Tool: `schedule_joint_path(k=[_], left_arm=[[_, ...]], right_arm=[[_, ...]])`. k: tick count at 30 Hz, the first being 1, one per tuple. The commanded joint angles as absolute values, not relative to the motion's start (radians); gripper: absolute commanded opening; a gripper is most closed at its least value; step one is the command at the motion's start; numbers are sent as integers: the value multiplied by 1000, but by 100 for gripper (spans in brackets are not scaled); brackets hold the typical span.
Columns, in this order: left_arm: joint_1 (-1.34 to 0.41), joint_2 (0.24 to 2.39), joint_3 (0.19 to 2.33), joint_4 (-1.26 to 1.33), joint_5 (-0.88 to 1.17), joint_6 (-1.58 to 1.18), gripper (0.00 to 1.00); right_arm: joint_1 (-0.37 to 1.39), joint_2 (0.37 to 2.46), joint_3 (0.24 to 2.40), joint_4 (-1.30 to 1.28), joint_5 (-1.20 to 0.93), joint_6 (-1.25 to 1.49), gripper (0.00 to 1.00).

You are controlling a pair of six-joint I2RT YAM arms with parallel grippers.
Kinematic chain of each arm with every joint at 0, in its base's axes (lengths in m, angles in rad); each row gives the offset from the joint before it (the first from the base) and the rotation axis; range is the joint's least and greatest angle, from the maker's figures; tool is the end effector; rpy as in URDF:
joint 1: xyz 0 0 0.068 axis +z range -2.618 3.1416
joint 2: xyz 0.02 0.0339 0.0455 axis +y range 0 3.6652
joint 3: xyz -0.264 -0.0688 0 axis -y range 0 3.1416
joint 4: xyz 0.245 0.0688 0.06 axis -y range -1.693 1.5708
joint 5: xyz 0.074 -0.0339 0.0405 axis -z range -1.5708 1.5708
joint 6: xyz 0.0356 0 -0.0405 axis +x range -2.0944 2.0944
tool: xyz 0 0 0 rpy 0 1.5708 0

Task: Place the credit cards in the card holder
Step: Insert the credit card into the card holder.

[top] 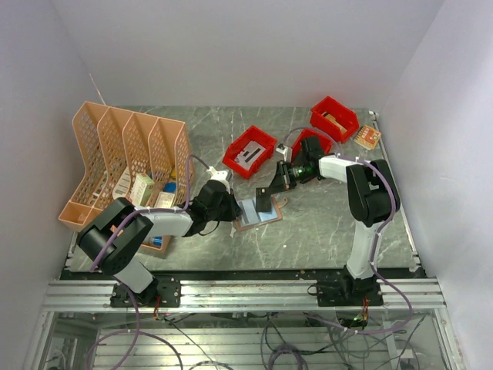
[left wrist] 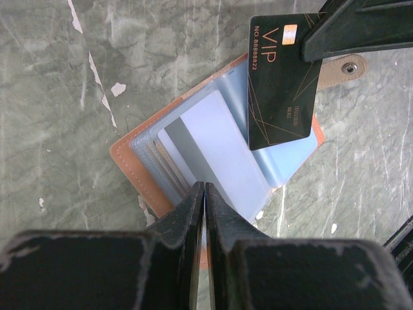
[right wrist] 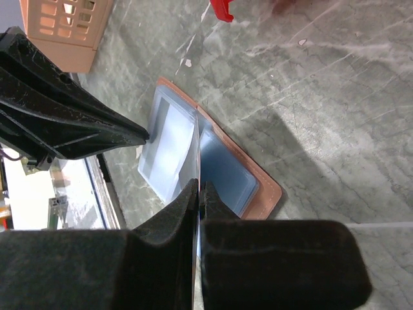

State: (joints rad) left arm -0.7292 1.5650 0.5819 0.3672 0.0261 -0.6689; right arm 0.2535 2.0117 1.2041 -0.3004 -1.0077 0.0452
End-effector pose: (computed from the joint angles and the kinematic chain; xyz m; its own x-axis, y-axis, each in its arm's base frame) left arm 0.2184 -0.1964 0.1436 -0.7608 -0.1515 -0.6310 0.2678 0.8124 -0.5180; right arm 0.3670 0.1262 0.1335 -0.8879 -0.2051 -0.4118 -0.4597 0.4318 0.7761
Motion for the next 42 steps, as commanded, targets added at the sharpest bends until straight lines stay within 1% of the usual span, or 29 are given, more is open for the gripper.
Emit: schedule_joint_path(k=[1,10,19,27,42], left_arm=[[-721,1563,583,300,9,-645,17],[-722,1566,584,302,11,-645,17],[-722,1561,588,290,6,-638,17],[-722,1563,592,290,10,-639,17],[-720,1574,597,295,11,-639,17]], right_arm=[[246,1985,1193,-278,-978,36,0],[249,2003,1193,-295,-1010,22,0],[234,1940,1189,-292,-1082,14,0],[236,1934,1177,-290,-1128,18,0],[255,2004,1178,-298,-1127,27,0]])
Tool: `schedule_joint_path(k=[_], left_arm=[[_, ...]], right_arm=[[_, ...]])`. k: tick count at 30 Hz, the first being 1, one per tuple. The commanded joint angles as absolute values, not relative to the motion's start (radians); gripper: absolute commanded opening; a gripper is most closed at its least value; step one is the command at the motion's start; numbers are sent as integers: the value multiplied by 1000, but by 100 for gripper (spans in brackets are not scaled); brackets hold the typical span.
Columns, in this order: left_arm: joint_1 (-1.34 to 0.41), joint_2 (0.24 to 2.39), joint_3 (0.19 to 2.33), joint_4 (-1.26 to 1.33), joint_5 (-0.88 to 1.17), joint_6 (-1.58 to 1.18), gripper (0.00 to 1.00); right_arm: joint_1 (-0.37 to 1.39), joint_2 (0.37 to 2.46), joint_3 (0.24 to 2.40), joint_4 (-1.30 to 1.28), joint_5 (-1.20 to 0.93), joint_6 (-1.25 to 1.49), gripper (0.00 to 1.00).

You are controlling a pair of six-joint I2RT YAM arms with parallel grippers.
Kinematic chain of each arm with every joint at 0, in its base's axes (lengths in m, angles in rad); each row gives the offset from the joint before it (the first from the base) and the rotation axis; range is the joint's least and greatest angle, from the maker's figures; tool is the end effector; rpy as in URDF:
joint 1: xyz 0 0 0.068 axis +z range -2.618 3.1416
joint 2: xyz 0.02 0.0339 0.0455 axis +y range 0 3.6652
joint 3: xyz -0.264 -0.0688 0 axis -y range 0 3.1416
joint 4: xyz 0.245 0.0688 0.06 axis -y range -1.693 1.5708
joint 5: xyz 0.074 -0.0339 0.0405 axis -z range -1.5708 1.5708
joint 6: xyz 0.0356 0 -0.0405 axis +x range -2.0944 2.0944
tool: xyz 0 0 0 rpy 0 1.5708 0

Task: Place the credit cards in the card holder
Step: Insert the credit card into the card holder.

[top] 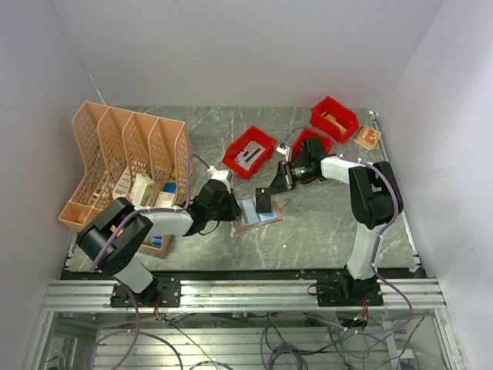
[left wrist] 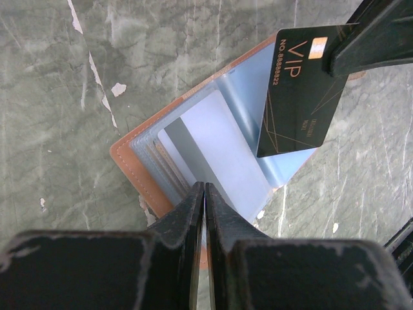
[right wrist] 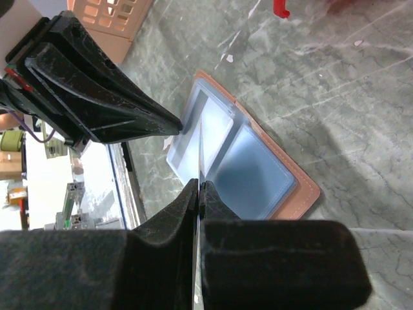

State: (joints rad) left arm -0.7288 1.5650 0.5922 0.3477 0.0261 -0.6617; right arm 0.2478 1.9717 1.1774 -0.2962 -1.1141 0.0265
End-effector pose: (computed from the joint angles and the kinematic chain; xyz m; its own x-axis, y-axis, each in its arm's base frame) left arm 0.2193 -0.1971 0.1447 -0.7632 -0.1421 -0.6304 0.2695 0.8167 -0.5103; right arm 0.3596 0.1239 0.1443 -0.8730 -0.2088 -0.4408 -0.4872 0.3315 0.8079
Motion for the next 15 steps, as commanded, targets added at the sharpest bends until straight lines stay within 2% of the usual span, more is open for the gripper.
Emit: schedule_joint_path(k=[1,15], left_arm=[[-721,1576,597,295,11,-640,17],[-721,1576,594,300,12,-641,17]], right_arm=[[256,2010,1180,-301,-1123,26,0],[261,2046,1178,-334,-1082,1,0]])
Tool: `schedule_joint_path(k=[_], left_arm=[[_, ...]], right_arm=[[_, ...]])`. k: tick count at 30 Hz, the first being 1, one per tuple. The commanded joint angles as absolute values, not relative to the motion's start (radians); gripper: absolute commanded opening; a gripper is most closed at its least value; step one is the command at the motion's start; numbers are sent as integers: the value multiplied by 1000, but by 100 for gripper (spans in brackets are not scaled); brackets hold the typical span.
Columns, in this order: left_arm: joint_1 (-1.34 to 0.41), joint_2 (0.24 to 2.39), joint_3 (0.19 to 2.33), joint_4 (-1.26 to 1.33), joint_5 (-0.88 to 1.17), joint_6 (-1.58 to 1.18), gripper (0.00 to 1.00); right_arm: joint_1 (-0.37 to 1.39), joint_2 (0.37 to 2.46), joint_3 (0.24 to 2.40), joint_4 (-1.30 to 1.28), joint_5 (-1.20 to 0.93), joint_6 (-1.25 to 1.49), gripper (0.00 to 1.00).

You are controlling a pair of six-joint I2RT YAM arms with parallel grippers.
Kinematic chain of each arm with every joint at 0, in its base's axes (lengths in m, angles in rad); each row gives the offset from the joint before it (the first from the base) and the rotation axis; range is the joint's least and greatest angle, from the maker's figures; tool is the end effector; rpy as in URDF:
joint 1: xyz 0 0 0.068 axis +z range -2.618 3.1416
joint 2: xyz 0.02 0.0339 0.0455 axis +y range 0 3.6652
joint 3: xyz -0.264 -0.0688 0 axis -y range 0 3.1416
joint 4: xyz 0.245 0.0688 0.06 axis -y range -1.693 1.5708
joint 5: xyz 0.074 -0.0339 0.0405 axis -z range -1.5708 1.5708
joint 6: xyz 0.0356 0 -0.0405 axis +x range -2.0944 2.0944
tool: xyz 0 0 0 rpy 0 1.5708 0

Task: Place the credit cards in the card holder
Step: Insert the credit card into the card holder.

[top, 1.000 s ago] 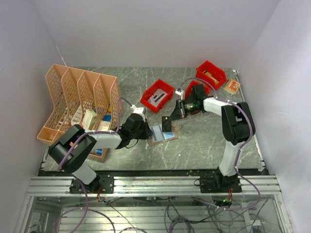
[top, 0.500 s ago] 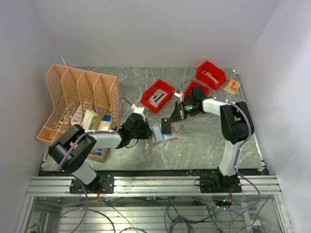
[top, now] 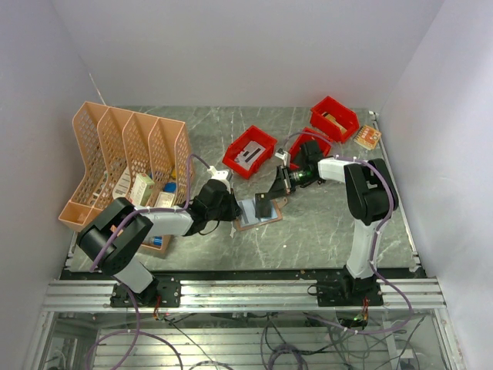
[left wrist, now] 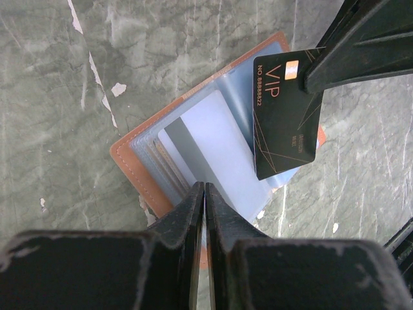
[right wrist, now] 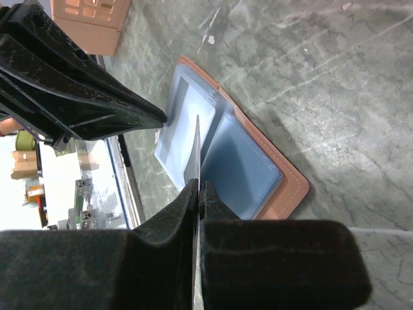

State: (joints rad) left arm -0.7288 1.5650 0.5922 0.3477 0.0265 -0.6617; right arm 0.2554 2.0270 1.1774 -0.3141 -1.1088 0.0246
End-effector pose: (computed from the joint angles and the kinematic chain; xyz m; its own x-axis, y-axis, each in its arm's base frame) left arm 0.2193 -0.1971 0.1447 -0.7633 -0.1420 -0.6302 0.2697 0.8165 -0.5105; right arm 0.3584 0.1265 0.1236 -0.8994 -0.2235 -0.3756 -0.4336 0.3473 0.8315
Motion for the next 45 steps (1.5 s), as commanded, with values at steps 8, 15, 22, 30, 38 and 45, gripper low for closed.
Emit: schedule_joint_path(k=[8,15,22,30,38,45], left_arm=[[-721,1576,593,298,14,-641,17],[-720,1570,590,300,14,-642,17],[-721,1568,587,304,15,-646,17],[-720,1572,591,305,19,-644,17],[-720,1571,595,303,20,-643,17],[-720,1577,602,301,24,-639,17]], right_arm=[[264,2055,1178,-341,-1061,-4,0],[261,2025,1149,-271,-1021,52,0],[261,1991,1131,-179,-999,126,0],[247,1971,1123,-152,-991,139,0],[245,1964,1123,-142,-985,145,0],[242,1961,1116,-143,-979,137,0]])
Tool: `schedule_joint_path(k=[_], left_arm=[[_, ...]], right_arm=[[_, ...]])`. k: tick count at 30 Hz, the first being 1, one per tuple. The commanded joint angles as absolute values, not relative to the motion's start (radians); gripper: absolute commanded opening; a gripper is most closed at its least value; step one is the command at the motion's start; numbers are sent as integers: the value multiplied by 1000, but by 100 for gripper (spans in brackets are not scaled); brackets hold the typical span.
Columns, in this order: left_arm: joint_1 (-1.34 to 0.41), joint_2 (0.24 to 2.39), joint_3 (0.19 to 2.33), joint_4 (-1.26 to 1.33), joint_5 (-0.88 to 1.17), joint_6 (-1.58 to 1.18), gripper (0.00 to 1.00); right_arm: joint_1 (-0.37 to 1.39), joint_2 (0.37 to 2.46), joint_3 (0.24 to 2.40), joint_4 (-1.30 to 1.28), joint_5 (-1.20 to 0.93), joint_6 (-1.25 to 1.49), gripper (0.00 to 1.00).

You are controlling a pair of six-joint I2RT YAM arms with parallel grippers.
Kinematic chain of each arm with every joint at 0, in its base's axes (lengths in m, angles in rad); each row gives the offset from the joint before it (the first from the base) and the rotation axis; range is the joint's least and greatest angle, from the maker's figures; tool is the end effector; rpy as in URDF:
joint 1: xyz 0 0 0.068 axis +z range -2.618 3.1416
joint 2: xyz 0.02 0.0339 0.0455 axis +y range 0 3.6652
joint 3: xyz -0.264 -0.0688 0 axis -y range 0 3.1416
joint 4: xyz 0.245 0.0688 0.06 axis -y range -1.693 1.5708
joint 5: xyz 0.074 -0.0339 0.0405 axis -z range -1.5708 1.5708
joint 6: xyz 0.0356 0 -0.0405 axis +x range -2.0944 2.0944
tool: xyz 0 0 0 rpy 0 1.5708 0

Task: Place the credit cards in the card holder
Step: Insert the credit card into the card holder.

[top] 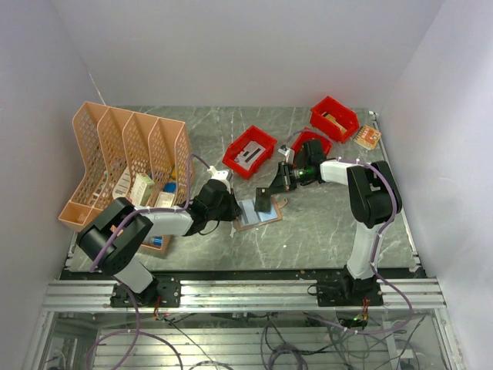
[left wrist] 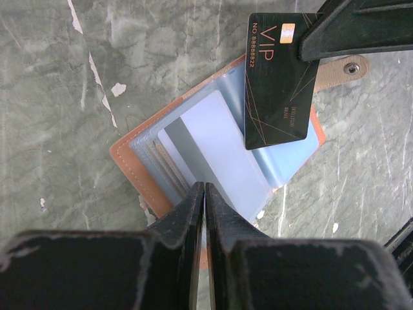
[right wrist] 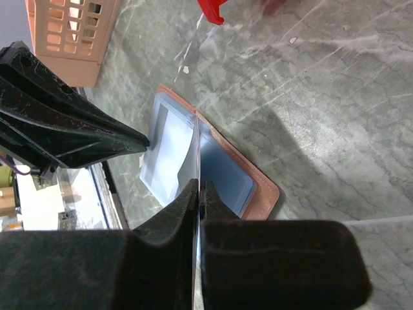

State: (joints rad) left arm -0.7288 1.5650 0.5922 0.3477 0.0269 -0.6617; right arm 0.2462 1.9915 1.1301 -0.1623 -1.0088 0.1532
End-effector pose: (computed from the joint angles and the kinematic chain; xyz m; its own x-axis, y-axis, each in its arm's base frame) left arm 0.2193 -0.1971 0.1447 -0.7635 -0.1418 -0.6301 0.2698 0.8163 -0.5107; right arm 0.3625 0.1221 0.1283 -0.9036 -0.1432 -0.4038 -0.4239 0.4365 0.7936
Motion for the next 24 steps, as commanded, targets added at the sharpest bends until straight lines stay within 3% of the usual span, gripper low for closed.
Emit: schedule_joint_path(k=[1,24], left_arm=[[-721,1576,602,302,25,-641,17],[-721,1585,600,298,22,-638,13]], right_arm=[[244,1964,1115,-144,-980,135,0],[263,1957,1085,-178,-989,117,0]])
